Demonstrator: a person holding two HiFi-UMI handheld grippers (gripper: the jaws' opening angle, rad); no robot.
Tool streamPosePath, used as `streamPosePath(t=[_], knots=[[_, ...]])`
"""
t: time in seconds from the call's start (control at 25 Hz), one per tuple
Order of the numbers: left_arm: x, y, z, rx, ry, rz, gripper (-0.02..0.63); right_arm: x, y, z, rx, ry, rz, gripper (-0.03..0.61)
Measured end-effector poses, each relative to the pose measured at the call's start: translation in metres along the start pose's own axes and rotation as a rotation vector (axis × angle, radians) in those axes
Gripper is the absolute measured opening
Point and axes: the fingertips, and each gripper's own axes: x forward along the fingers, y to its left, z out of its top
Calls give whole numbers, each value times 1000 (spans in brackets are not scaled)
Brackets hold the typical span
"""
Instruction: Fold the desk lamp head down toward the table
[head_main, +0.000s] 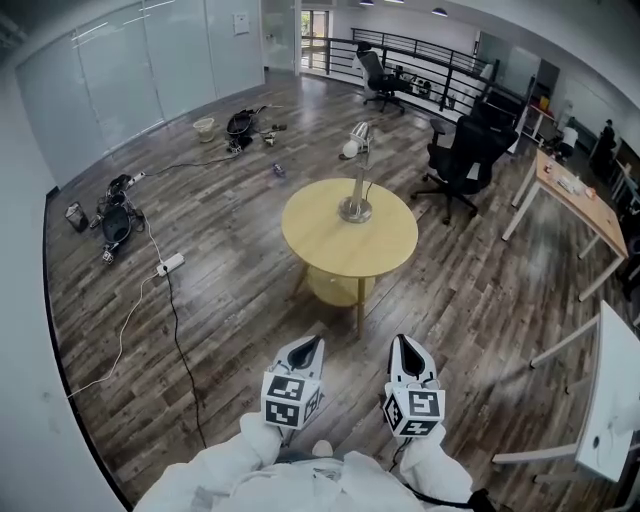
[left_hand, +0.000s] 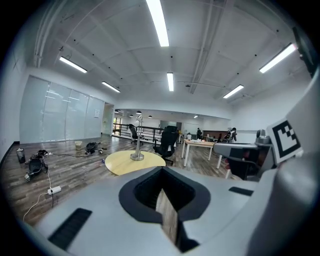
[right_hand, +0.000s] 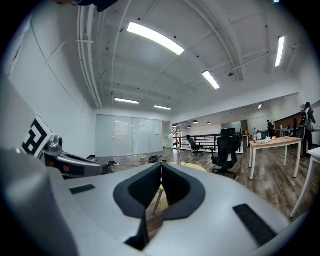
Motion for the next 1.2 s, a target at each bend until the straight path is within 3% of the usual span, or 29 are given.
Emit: streamPosePath(t=[0.56, 0.8, 1.2], knots=[[65, 31, 11, -32, 18, 29, 0, 69, -27, -9, 11, 45, 28, 12], [104, 46, 14, -38, 30, 2, 0, 105, -40, -14, 17, 52, 5, 12], [196, 103, 55, -21, 32, -38, 0, 216, -59, 0, 27, 54, -16, 12]])
